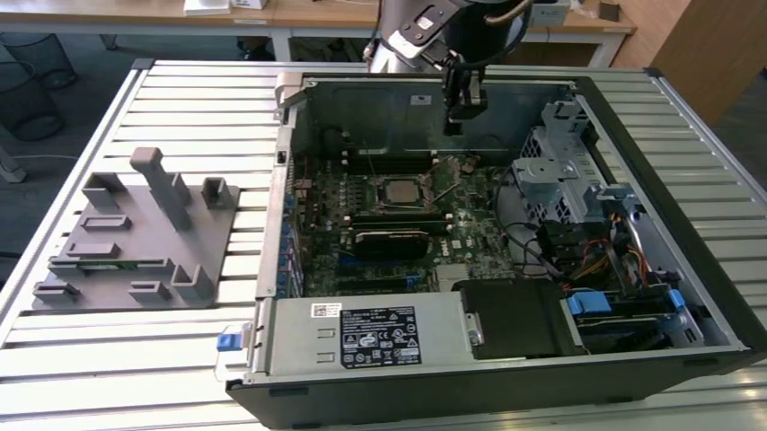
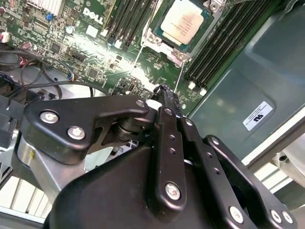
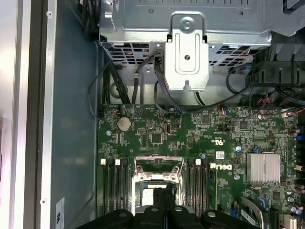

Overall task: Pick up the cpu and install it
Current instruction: 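Close the cpu cover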

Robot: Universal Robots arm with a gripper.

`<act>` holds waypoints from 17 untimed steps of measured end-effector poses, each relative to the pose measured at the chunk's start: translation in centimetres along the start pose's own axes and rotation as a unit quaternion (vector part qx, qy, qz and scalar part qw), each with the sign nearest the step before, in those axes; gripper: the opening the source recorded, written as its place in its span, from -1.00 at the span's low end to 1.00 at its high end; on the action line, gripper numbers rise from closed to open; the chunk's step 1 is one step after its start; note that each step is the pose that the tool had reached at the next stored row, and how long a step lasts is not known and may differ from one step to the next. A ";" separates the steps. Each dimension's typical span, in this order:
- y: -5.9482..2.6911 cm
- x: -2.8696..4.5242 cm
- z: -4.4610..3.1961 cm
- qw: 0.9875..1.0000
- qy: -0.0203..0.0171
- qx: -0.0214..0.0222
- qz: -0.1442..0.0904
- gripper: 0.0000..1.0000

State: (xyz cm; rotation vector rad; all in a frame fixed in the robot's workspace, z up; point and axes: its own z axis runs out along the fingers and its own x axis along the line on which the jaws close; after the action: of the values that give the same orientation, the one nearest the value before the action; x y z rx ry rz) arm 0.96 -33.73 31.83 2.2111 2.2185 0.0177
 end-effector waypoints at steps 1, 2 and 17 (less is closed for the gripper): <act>0.05 0.00 0.01 1.000 0.000 0.000 0.000 -0.79; 0.09 0.00 0.01 1.000 0.000 0.000 0.000 -0.79; 0.31 0.00 0.07 1.000 0.000 0.000 0.000 -0.79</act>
State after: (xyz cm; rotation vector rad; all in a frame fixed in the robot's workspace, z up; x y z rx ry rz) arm 1.28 -33.73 31.76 2.2111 2.2185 0.0178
